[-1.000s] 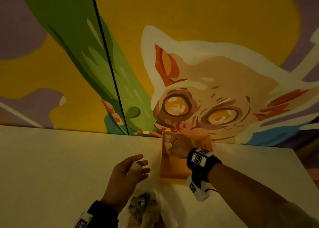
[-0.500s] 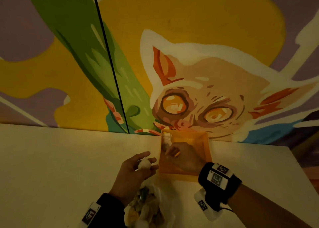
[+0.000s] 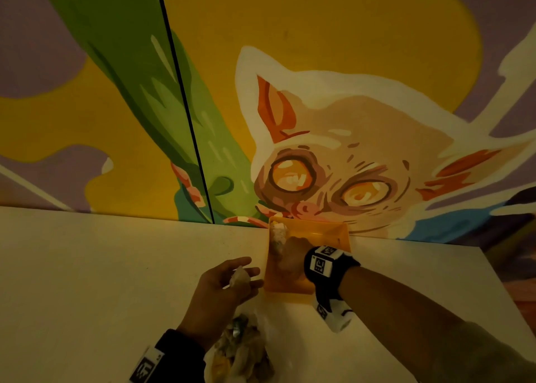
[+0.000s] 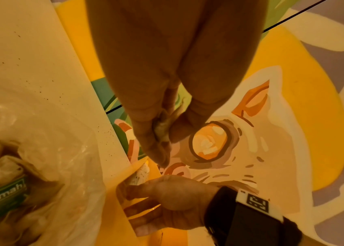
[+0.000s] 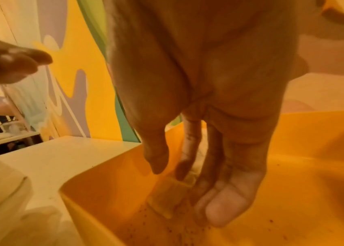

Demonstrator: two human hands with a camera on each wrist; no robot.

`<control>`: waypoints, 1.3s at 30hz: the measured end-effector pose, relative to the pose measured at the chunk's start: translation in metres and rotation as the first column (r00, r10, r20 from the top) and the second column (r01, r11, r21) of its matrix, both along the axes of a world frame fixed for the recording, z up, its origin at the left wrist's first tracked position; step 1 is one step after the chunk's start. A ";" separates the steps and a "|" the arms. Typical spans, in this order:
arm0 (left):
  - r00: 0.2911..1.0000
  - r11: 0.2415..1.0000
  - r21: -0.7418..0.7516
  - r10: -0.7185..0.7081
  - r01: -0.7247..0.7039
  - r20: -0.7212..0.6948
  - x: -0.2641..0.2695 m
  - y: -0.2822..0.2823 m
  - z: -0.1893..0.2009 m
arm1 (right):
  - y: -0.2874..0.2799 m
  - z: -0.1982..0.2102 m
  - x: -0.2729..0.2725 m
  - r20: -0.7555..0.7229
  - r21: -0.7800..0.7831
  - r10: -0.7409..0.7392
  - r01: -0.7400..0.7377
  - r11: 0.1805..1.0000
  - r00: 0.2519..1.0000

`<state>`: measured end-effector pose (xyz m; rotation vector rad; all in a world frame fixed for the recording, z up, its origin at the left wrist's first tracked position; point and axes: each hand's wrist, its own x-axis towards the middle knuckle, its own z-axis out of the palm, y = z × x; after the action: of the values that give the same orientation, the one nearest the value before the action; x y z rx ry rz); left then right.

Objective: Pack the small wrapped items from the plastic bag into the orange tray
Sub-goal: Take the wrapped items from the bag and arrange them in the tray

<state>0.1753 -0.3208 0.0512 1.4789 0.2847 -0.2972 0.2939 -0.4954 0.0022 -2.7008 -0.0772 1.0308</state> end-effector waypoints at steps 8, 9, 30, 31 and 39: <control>0.999 1.000 -0.022 -0.003 0.002 -0.039 0.000 0.006 -0.005 | 0.006 -0.031 -0.002 0.046 -0.151 -0.029 0.036 0.988 0.999; 0.998 0.999 -0.035 0.007 -0.009 -0.057 0.001 0.006 -0.006 | 0.006 -0.033 -0.003 0.070 -0.167 -0.003 0.015 0.986 0.998; 0.939 0.822 0.524 -0.324 0.222 0.112 0.014 -0.001 -0.006 | -0.017 0.007 -0.008 0.164 0.347 -0.084 0.023 0.938 0.983; 0.933 0.818 0.524 -0.342 0.237 0.111 0.016 0.000 -0.006 | -0.017 0.004 -0.008 0.185 0.344 -0.083 0.014 0.939 0.979; 0.993 0.966 0.234 -0.118 0.112 0.012 0.019 0.000 -0.008 | -0.008 -0.007 0.004 0.255 0.348 -0.084 -0.010 0.938 0.963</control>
<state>0.1943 -0.3210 0.0436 1.7341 0.2187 -0.3464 0.2983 -0.5033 -0.0045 -2.4833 -0.2331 0.5708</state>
